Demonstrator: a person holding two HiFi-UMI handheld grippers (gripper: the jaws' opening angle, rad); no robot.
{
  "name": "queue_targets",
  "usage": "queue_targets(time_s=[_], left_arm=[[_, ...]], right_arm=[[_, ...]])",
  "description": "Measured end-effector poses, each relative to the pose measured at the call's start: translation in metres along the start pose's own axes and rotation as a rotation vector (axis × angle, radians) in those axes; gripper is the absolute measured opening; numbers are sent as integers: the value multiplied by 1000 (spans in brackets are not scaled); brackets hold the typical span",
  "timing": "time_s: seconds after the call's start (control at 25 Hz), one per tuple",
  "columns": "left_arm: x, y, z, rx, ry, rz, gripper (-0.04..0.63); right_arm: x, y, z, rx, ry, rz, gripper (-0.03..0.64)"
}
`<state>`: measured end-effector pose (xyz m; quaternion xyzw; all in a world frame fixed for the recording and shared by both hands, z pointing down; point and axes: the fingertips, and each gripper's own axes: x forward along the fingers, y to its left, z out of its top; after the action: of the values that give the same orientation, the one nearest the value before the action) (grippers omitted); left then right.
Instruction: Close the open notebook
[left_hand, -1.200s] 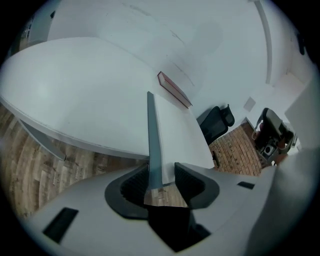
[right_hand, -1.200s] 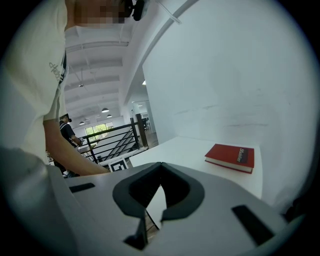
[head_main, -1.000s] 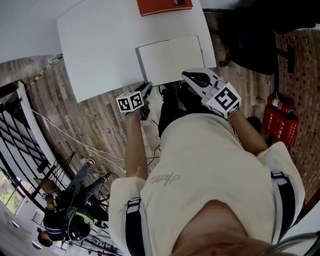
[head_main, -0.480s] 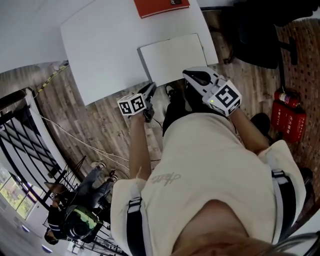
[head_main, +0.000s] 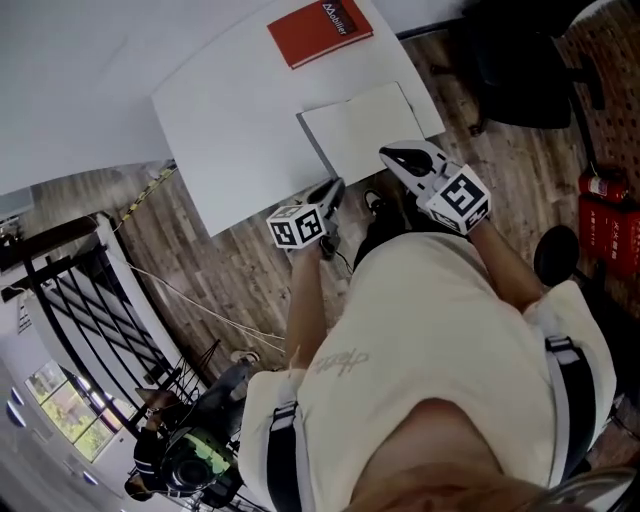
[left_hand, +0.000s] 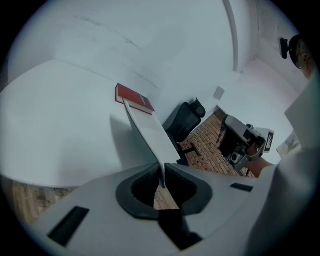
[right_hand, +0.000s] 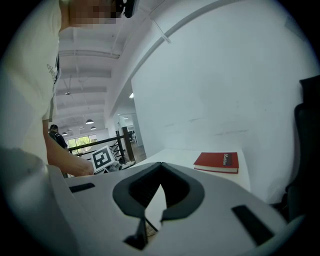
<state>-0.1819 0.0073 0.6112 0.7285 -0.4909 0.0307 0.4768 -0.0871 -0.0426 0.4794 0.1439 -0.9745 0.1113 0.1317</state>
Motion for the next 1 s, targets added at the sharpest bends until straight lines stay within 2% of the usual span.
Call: queue_targets(time_s=[0.24,0.44,0.68,0.84,1.0], left_arm=[[7,-23,7,79,25,-6,52],[14,-36,13,93,24,-19,52],[31,-65,13,127,38,-74,54],[43,-78,16,134,37,-87,54],[52,-86,16,101,32,-106,54]], right_arm=[[-21,-8,3,-3,-18,-44,8],[-37,-22,1,5,-22,-83,8],[-55,-30,-4,16,-25,-102,8],[-62,-42,-2,15,-35,-112,8],[-70,-55,-5,24,-38,-118,8]])
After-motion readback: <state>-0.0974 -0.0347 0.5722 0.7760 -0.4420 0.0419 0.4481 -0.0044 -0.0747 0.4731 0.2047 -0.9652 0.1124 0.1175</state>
